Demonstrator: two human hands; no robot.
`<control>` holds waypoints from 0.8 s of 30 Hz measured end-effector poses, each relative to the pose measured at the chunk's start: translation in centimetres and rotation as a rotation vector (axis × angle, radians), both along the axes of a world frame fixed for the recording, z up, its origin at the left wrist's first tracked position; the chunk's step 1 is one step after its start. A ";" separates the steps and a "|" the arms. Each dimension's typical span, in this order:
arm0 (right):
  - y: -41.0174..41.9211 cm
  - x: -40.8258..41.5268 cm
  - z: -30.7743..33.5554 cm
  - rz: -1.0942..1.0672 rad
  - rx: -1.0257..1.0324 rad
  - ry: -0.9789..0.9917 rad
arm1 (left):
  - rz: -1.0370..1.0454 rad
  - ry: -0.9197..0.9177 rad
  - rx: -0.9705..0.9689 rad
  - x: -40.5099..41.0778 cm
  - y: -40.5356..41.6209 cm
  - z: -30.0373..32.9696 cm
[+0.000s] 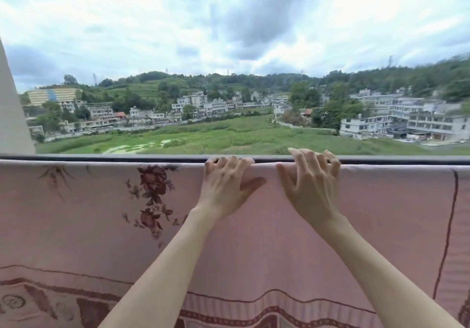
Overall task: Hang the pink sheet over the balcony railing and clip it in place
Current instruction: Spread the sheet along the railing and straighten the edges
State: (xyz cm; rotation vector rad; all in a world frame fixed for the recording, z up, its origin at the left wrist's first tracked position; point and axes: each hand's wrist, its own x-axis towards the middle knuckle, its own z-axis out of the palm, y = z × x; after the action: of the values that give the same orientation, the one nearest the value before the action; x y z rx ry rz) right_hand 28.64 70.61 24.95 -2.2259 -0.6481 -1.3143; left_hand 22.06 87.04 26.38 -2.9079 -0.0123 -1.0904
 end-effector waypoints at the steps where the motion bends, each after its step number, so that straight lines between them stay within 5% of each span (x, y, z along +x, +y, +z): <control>1: -0.1 0.0 -0.2 -0.028 -0.005 -0.010 | -0.005 -0.050 0.048 0.3 0.5 -0.4; 7: -0.6 0.3 -1.4 -0.184 -0.108 -0.206 | -0.073 -0.359 0.256 1.4 3.9 -1.7; 17: 0.2 -1.4 -0.4 -0.225 -0.137 0.141 | -0.096 -0.264 0.179 0.4 5.3 -1.6; 24: 12.6 -5.2 0.0 -0.012 -0.255 0.023 | 0.011 -0.181 0.052 -4.4 14.4 -1.5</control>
State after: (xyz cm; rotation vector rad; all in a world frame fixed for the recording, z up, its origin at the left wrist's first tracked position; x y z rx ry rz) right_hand 23.40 83.25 24.91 -2.4447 -0.8352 -1.2706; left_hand 17.64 101.42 24.87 -2.7507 -0.0047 -1.3270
